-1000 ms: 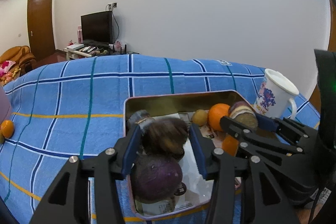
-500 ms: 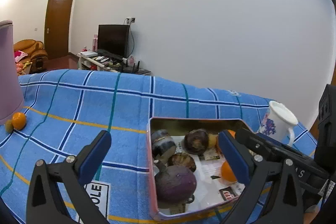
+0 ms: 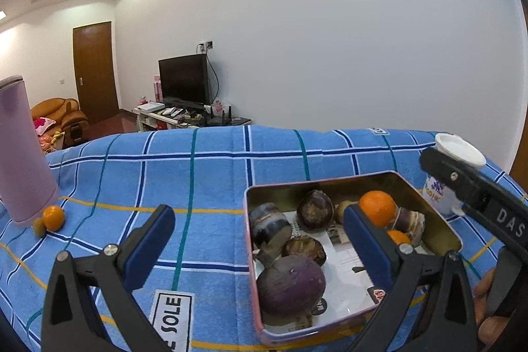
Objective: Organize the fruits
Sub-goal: 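Move both tools away from the tin box toward the kettle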
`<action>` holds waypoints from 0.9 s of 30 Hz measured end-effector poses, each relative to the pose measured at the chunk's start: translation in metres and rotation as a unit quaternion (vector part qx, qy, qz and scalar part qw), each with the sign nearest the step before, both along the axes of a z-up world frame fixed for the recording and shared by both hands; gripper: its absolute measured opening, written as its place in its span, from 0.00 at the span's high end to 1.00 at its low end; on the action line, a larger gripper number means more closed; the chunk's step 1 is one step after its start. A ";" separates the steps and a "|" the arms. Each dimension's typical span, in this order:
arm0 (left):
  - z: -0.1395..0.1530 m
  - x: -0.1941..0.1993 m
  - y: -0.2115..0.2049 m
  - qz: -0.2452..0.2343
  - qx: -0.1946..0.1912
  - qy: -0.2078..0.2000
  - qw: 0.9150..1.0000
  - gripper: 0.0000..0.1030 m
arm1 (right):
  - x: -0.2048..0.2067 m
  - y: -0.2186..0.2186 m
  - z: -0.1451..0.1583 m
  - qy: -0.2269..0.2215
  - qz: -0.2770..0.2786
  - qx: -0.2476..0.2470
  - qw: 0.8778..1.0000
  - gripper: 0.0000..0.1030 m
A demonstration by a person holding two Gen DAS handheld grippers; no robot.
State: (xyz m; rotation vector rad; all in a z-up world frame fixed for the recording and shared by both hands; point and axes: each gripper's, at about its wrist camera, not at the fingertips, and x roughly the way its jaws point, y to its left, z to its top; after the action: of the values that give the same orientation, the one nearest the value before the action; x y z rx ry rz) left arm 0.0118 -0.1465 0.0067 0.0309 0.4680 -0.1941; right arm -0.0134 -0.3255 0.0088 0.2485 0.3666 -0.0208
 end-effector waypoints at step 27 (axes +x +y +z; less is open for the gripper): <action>-0.002 -0.016 0.012 0.016 0.017 0.003 1.000 0.00 | -0.030 0.028 0.008 -0.043 -0.041 -0.096 0.994 0.16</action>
State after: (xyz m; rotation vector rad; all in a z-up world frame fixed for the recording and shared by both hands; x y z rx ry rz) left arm -0.0039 -0.1348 0.0051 0.0568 0.4778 -0.1554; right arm -0.0432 -0.2972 0.0169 0.0731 0.2655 -0.1251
